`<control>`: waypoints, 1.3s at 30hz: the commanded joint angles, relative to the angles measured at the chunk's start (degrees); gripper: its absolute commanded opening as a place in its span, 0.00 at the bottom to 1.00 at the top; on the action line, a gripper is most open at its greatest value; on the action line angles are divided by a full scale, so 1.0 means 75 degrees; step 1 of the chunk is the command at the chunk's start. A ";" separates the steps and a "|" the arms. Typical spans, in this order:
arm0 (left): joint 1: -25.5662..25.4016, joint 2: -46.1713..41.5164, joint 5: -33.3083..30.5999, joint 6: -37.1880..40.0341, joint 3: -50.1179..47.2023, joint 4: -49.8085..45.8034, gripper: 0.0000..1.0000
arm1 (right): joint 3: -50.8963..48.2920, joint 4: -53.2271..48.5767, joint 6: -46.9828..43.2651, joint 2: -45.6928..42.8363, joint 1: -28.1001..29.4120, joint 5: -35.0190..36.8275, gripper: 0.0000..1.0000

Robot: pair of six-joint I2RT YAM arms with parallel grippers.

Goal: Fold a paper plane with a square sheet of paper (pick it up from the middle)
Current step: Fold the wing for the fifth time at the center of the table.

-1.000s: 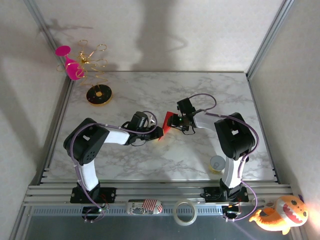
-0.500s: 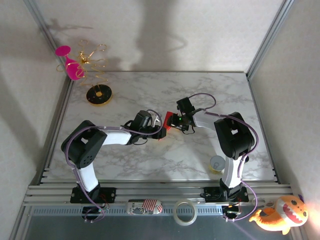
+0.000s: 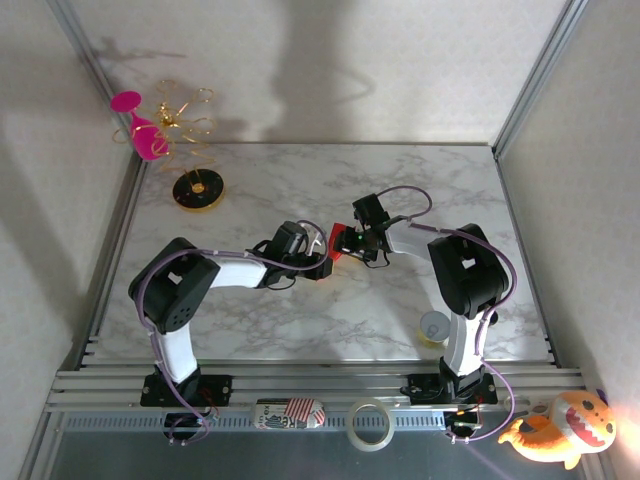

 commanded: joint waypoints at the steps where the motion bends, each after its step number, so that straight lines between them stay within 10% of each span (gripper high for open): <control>1: -0.0057 0.0234 -0.0116 0.0214 0.0221 -0.0124 0.33 | -0.0359 -0.0112 -0.0089 0.1121 -0.0036 0.0777 0.47; 39: 0.0412 0.0562 0.0605 -0.0655 0.0260 -0.0300 0.09 | -0.0055 -0.0243 -0.0180 0.1217 -0.0240 0.1012 0.52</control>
